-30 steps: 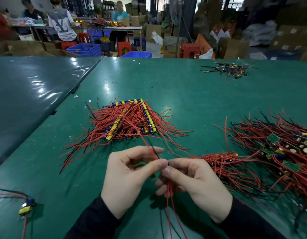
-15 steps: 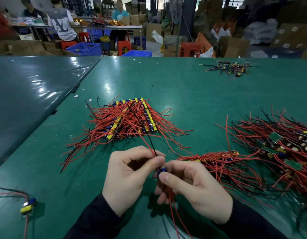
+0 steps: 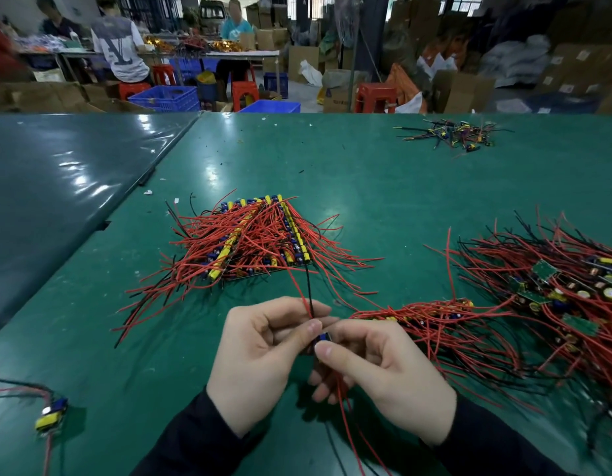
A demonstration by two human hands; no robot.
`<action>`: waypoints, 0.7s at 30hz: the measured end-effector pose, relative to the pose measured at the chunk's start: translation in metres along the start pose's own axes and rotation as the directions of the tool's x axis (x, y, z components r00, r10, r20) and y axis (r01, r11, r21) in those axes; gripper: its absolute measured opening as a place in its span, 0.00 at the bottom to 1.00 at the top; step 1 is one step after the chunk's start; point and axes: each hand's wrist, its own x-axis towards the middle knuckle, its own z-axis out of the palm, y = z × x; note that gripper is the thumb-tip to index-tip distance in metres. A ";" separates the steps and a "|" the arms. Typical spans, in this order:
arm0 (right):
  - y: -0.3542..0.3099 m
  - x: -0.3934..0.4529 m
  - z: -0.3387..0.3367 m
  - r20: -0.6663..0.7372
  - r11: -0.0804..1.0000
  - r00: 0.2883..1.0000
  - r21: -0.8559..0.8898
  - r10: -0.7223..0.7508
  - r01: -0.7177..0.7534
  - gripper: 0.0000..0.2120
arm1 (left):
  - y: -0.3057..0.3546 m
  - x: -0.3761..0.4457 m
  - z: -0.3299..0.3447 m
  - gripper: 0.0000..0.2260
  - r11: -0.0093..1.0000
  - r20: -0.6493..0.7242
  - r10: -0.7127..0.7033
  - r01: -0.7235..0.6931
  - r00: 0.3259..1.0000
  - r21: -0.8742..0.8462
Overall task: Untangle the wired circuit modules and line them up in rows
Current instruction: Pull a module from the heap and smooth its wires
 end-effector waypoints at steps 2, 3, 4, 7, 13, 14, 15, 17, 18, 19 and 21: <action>0.002 0.000 0.000 -0.015 0.999 1.000 -0.041 -0.002 0.001 0.05 | -0.002 -0.001 0.001 0.07 1.000 -0.010 -0.007 0.007 1.000 0.027; 0.003 0.001 -0.001 -0.018 0.999 1.000 -0.048 0.001 -0.002 0.05 | -0.002 -0.001 0.002 0.07 1.000 -0.016 -0.016 0.017 1.000 0.027; 0.003 0.001 -0.001 -0.022 0.999 1.000 -0.049 0.003 -0.004 0.05 | -0.001 -0.001 0.002 0.07 0.999 -0.019 -0.031 0.031 0.999 0.013; 0.005 0.001 -0.003 -0.054 0.997 0.998 -0.071 -0.011 0.008 0.08 | -0.001 0.002 0.001 0.06 0.999 -0.048 -0.045 0.045 0.998 0.006; 0.012 0.002 -0.004 -0.170 0.957 0.978 -0.280 -0.123 0.072 0.08 | -0.003 0.003 0.000 0.04 0.993 -0.037 -0.041 0.044 0.998 0.106; 0.011 0.002 -0.004 -0.163 0.968 0.980 -0.241 -0.112 0.071 0.08 | -0.002 0.003 -0.001 0.03 0.995 -0.018 -0.054 0.055 0.998 0.081; 0.010 0.002 -0.003 -0.150 0.981 0.985 -0.185 -0.085 0.056 0.07 | -0.001 0.003 -0.001 0.03 0.996 0.001 -0.081 0.081 0.997 0.039; 0.005 0.002 -0.003 -0.101 0.999 0.995 -0.040 -0.011 0.006 0.08 | 0.002 0.005 -0.005 0.04 0.983 0.046 -0.166 0.169 0.985 -0.071; 0.004 0.002 -0.003 -0.079 1.000 0.997 0.012 0.007 -0.007 0.08 | 0.004 0.006 -0.006 0.05 0.970 0.067 -0.206 0.213 0.976 -0.114; 0.002 0.003 -0.003 -0.070 0.999 0.998 0.035 0.009 -0.006 0.08 | 0.005 0.007 -0.008 0.06 0.958 0.087 -0.238 0.249 0.967 -0.144; 0.001 0.004 -0.004 -0.073 0.999 0.997 0.032 -0.006 0.008 0.08 | 0.006 0.007 -0.009 0.08 0.938 0.124 -0.277 0.296 0.953 -0.179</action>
